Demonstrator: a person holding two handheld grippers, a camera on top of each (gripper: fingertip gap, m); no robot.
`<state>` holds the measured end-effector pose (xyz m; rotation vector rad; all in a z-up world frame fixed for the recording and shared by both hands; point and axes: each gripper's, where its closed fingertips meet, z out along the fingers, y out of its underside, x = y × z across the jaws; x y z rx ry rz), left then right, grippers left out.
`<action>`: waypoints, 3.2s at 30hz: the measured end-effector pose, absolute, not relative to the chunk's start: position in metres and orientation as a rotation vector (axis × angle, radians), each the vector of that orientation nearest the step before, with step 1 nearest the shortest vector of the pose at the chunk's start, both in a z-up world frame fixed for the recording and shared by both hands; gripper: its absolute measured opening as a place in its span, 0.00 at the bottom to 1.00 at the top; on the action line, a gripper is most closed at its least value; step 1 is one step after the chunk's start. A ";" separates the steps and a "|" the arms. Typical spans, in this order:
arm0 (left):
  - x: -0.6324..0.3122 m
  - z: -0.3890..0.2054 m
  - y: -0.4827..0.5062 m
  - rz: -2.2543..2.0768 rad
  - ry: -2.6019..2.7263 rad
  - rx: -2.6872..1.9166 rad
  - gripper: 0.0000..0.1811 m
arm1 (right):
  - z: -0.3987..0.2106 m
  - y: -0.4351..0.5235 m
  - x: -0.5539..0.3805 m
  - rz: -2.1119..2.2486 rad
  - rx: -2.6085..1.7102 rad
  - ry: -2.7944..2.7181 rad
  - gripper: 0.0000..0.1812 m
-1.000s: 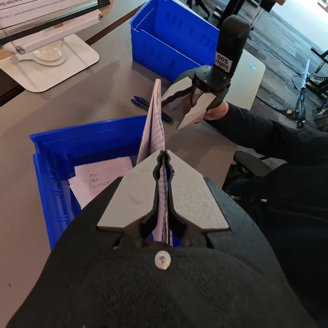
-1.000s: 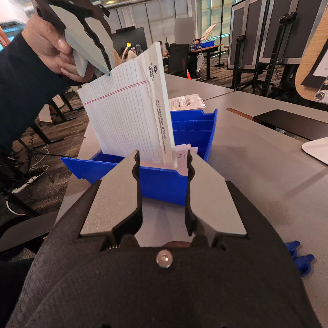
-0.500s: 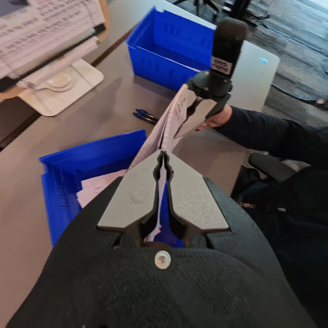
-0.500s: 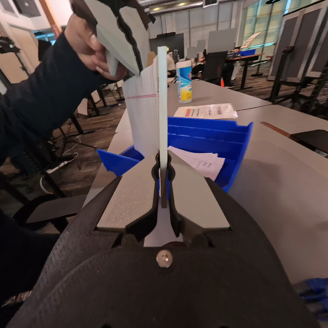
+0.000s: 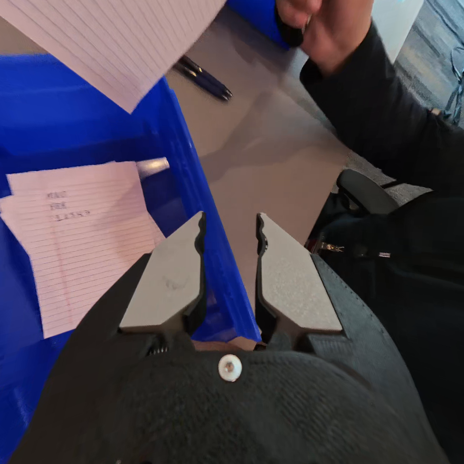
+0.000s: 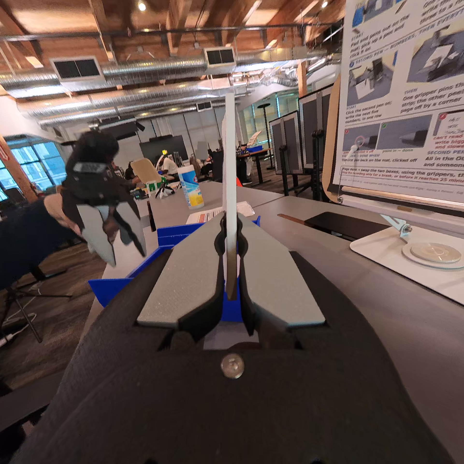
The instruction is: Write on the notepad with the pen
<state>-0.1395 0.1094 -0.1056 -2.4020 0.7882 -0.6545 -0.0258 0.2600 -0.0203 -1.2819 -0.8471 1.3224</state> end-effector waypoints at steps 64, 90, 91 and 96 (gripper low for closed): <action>-0.136 -0.075 0.244 -0.286 0.441 -1.804 0.22 | -0.183 0.320 -0.166 0.782 -1.892 -1.650 0.09; -0.151 -0.099 0.259 -0.169 0.319 -1.857 0.26 | -0.228 0.162 -0.104 0.718 -1.618 -2.016 0.00; -0.148 -0.103 0.259 -0.168 0.333 -1.872 0.27 | -0.228 0.166 -0.103 0.705 -1.627 -2.000 0.00; -0.142 -0.119 0.262 -0.147 0.366 -1.919 0.27 | -0.228 0.184 -0.105 0.619 -1.646 -1.911 0.00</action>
